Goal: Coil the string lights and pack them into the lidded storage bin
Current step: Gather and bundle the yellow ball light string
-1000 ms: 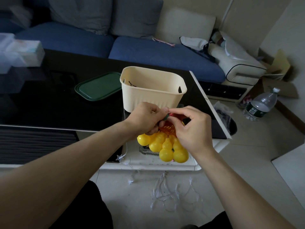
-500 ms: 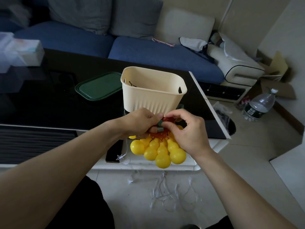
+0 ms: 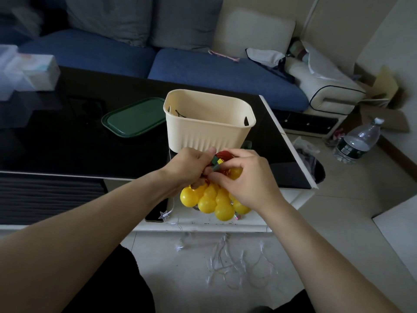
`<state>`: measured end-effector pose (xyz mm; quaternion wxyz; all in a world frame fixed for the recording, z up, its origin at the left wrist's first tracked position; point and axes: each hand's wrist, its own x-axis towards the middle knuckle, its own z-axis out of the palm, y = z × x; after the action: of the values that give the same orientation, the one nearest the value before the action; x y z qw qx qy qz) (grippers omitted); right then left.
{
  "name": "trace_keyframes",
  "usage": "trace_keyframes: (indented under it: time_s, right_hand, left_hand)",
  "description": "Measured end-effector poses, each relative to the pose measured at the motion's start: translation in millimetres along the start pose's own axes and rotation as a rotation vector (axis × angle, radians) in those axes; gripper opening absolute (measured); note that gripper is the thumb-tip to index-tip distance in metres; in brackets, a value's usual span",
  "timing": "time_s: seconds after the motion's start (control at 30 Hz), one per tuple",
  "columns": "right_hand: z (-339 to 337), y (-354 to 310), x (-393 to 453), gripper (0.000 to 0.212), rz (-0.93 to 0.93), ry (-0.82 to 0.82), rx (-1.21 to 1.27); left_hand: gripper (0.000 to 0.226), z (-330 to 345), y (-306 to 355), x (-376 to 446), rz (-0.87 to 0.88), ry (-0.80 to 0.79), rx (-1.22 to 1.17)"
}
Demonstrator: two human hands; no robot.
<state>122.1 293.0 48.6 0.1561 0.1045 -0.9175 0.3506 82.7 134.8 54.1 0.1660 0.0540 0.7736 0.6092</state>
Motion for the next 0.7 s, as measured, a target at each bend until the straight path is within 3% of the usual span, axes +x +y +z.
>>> trace_keyframes:
  time_s: [0.27,0.47,0.7]
  right_hand:
    - [-6,10,-1,0.008,0.135,-0.034,0.185]
    - [-5,5,0,0.02,0.32,-0.124,0.332]
    - [-7,3,0,0.025,0.312,-0.07,0.37]
  left_hand:
    - [0.056,3,0,2,-0.005,-0.068,-0.046]
    - [0.057,0,0,3,-0.043,-0.189,-0.022]
    - [0.058,2,4,5,-0.007,-0.185,-0.045]
